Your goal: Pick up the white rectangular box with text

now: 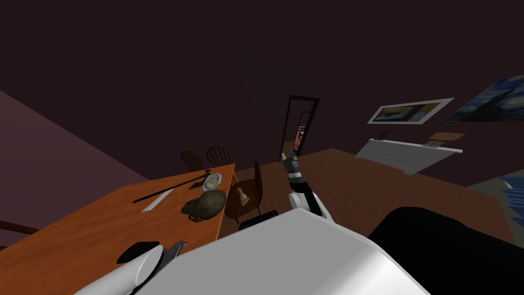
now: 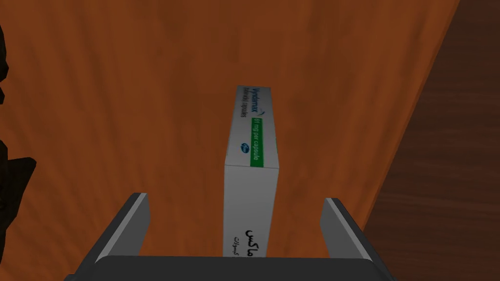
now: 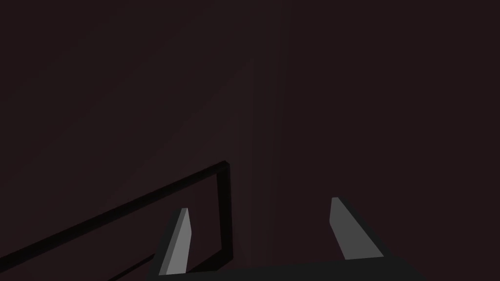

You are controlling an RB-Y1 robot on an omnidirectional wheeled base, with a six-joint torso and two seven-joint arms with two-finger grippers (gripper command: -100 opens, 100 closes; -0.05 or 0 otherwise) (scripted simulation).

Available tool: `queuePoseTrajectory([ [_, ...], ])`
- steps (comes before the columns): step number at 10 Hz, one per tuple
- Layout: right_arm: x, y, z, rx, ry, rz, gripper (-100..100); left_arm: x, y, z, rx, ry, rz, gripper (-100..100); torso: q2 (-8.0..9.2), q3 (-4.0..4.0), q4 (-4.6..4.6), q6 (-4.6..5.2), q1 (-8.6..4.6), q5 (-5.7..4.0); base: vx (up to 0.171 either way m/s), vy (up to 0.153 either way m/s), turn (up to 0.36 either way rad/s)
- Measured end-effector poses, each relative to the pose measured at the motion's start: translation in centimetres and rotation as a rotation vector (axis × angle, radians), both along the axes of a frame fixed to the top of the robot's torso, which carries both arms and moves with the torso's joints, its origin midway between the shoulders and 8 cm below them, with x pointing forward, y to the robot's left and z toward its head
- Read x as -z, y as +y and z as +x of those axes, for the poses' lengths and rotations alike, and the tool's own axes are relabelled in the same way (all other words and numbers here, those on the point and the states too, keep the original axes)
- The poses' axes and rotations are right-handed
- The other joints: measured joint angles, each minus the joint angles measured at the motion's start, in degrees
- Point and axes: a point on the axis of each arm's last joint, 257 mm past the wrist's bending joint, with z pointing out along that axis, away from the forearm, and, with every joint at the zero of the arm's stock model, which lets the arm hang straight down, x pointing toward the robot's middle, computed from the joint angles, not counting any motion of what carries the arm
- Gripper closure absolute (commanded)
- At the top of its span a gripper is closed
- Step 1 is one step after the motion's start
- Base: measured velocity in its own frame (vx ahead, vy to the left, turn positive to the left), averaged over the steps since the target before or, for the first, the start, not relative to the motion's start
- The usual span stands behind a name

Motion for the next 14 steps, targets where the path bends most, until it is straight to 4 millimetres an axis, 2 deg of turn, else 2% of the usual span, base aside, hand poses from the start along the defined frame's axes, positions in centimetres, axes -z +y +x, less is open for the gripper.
queuePoseTrajectory([
  [3, 0.0, 0.0, 0.0, 0.000, 0.000, 0.000, 0, 1.4, -0.1, 0.0, -0.007, -0.002, 0.001, -100, 0.07, 0.04, 0.02, -0.01, 0.02, 0.00, -0.007, 0.012, -0.018],
  [4, 0.0, 0.0, 0.0, 0.000, 0.000, 0.000, 0, 1.5, -0.1, 0.0, -0.007, -0.004, 0.001, 100, 0.06, 0.04, 0.02, -0.01, -0.01, -0.01, 0.000, 0.000, 0.000],
  [8, 0.0, 0.0, 0.0, 0.000, 0.000, 0.000, 0, 1.5, -0.1, -0.1, -0.008, 0.000, 0.001, 100, 0.05, 0.05, 0.05, 0.02, -0.02, 0.00, 0.000, 0.000, 0.000],
  [9, 0.0, 0.0, 0.0, 0.000, 0.000, 0.000, 0, 1.5, -0.1, -0.1, -0.008, 0.001, 0.001, 0, 0.05, 0.05, 0.06, 0.02, -0.01, 0.00, 0.000, 0.000, 0.000],
  [10, 0.0, 0.0, 0.0, 0.000, 0.000, 0.000, 0, 1.5, -0.1, -0.1, -0.008, 0.001, 0.001, 100, 0.05, 0.05, 0.06, 0.02, -0.01, 0.00, 0.006, -0.009, 0.027],
  [13, 0.0, 0.0, 0.0, 0.000, 0.000, 0.000, 0, 0.2, -0.1, 0.0, 0.000, -0.003, 0.001, 100, 0.03, 0.05, 0.07, 0.02, -0.11, -0.04, 0.008, -0.014, 0.022],
  [14, 0.0, 0.0, 0.0, 0.000, 0.000, 0.000, 0, 0.1, -0.1, 0.0, 0.000, -0.001, 0.001, 0, 0.04, 0.06, 0.07, 0.02, -0.08, -0.03, 0.000, 0.000, 0.000],
])
